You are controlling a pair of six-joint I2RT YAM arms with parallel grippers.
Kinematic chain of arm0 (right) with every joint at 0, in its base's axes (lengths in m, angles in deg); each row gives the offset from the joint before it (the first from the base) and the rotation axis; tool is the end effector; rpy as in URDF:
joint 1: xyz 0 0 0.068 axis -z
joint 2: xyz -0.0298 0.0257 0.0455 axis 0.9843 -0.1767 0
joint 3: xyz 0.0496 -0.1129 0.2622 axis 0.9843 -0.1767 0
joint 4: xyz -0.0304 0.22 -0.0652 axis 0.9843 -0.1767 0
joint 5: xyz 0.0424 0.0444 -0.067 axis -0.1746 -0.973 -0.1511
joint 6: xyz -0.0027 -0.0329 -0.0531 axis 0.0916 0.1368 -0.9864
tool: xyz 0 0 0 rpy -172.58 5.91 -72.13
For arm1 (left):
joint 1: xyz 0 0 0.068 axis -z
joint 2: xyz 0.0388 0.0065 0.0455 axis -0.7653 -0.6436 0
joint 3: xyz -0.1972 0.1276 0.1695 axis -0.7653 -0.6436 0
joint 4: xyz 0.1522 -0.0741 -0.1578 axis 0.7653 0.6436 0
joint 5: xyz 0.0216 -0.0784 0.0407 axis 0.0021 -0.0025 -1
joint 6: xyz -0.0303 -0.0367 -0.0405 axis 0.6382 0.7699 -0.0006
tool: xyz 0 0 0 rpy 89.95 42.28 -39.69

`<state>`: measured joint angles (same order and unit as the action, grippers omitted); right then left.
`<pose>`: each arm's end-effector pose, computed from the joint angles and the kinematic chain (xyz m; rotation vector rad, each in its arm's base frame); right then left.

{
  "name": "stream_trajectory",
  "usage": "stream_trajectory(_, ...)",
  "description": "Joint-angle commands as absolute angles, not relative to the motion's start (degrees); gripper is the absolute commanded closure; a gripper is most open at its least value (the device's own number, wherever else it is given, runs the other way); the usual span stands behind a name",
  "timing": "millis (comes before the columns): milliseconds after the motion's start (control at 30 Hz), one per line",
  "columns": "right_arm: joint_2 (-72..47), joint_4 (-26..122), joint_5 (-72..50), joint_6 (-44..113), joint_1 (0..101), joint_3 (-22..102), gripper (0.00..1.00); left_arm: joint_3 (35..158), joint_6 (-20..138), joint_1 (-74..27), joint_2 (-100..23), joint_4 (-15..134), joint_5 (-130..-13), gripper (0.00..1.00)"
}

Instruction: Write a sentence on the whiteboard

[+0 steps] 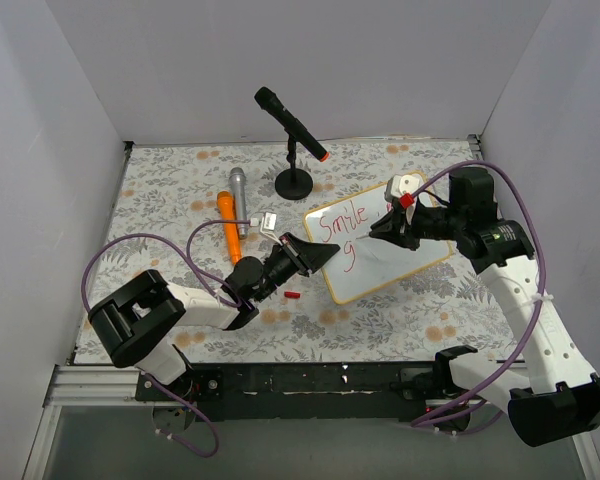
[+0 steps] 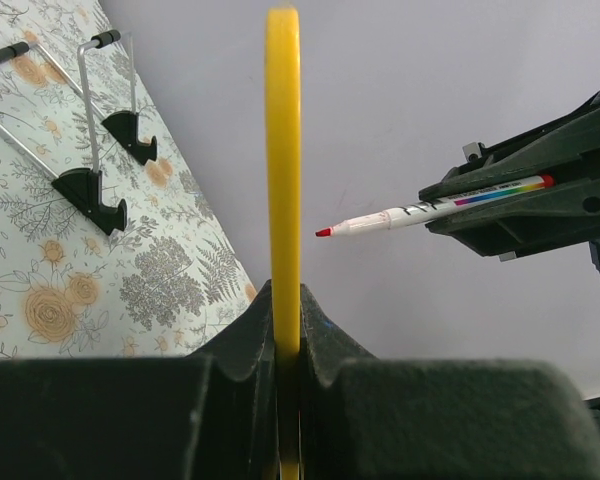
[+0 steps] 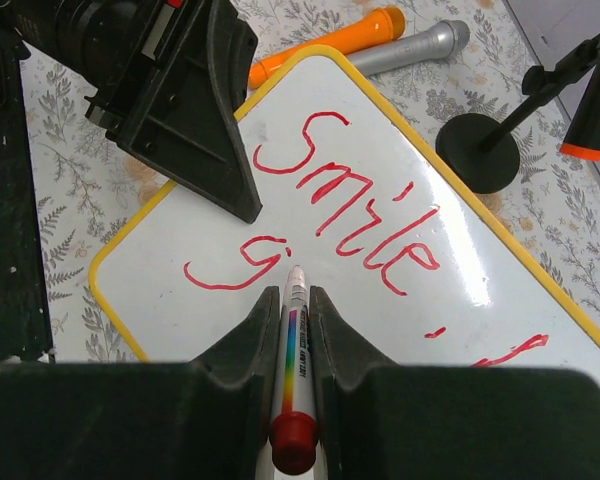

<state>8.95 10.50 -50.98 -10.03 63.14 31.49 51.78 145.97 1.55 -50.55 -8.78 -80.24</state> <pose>0.1556 0.0831 0.3902 -1.3037 1.4794 0.6187 0.1783 -0.2235 0.2616 -0.7225 1.6392 -2.0668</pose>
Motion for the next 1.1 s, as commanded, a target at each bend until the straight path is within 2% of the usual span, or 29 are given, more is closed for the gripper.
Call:
stream_trajectory(0,8.56,13.84,-50.63,-8.27,62.77,32.54,0.99,54.61,147.21,1.30,-49.62,-31.64,-81.48,1.00)
stream_trajectory(1067,8.65,12.35,-49.49,-9.58,62.25,27.36,0.99,55.67,147.12,1.30,-49.80,-32.26,-81.66,1.00)
